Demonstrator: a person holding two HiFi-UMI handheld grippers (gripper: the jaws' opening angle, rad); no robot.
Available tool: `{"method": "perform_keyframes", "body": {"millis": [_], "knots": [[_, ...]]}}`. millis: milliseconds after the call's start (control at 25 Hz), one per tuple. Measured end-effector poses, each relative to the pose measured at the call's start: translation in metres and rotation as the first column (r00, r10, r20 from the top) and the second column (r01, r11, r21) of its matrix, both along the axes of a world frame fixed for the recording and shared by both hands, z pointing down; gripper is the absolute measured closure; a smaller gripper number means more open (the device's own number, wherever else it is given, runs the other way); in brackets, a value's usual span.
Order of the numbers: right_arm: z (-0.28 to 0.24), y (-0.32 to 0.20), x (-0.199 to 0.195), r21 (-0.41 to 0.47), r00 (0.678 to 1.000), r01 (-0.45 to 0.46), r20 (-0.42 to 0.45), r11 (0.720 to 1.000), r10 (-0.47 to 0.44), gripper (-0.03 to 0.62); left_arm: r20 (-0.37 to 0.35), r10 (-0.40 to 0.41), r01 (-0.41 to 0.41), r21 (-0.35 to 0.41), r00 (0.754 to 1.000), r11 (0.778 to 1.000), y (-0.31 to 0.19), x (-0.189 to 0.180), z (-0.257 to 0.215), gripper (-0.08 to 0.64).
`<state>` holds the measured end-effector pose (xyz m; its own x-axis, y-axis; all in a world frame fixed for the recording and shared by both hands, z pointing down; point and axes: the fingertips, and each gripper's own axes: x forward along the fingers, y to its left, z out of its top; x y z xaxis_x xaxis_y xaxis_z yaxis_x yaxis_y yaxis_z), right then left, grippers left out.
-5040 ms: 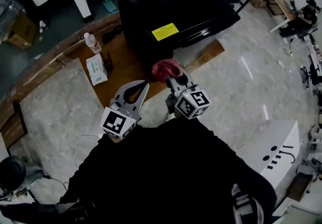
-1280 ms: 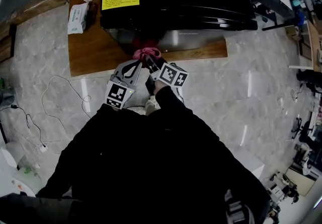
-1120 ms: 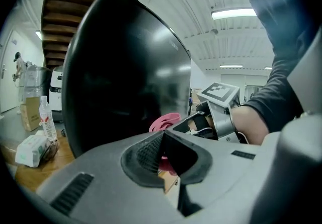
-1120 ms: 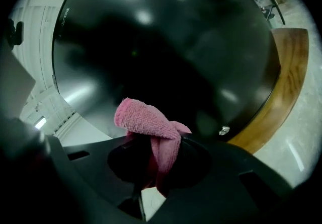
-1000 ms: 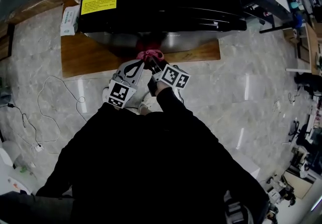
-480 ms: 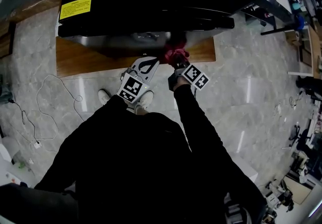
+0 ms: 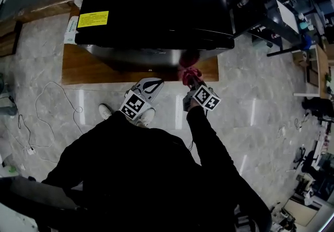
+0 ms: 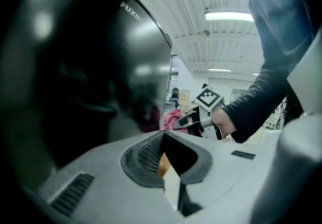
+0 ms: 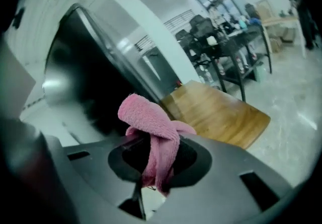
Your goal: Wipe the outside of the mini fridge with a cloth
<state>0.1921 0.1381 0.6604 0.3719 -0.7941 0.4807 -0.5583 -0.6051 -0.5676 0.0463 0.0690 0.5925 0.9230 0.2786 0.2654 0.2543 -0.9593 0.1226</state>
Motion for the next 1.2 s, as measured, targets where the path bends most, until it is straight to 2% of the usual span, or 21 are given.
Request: {"method": "perform_keyframes", "body": {"millis": [80,200,320,480,600,720,920,1200], "knots": [[-0.033,-0.011,-0.033,-0.03,0.979,0.161,-0.125,0.987,-0.163,0.508,-0.001,0.023,-0.023,-0.006,1.0,1.0,0.0,-0.014,-0.007,0.557],[-0.082,-0.021,-0.095,-0.001,0.924,0.331,-0.2,0.944,-0.325,0.508,0.006,0.02,-0.02,-0.04,1.0,0.999,-0.002,-0.046,-0.018,0.557],[-0.125,-0.033,-0.136,0.042,0.88,0.424,-0.256,0.905,-0.401,0.508,-0.018,-0.032,0.031,-0.068,0.999,0.997,-0.018,-0.066,-0.037,0.557],[-0.158,-0.048,-0.165,0.037,0.806,0.525,-0.344,0.851,-0.482,0.508,-0.082,-0.095,0.089,-0.075,0.992,0.993,-0.035,-0.077,-0.076,0.557],[-0.181,-0.06,-0.187,0.034,0.747,0.589,-0.404,0.808,-0.528,0.508,-0.12,-0.112,0.106,-0.055,0.986,0.993,-0.041,-0.087,-0.103,0.557],[-0.212,-0.075,-0.205,0.075,0.713,0.63,-0.451,0.773,-0.538,0.508,-0.124,-0.123,0.119,-0.043,0.985,0.992,-0.044,-0.105,-0.123,0.557],[-0.239,-0.091,-0.228,0.122,0.678,0.672,-0.499,0.73,-0.541,0.508,-0.131,-0.182,0.179,-0.035,0.975,0.983,-0.051,-0.14,-0.143,0.558],[-0.235,-0.108,-0.263,0.113,0.636,0.718,-0.507,0.687,-0.582,0.508,-0.149,-0.242,0.242,-0.024,0.959,0.97,-0.067,-0.171,-0.16,0.557]]}}
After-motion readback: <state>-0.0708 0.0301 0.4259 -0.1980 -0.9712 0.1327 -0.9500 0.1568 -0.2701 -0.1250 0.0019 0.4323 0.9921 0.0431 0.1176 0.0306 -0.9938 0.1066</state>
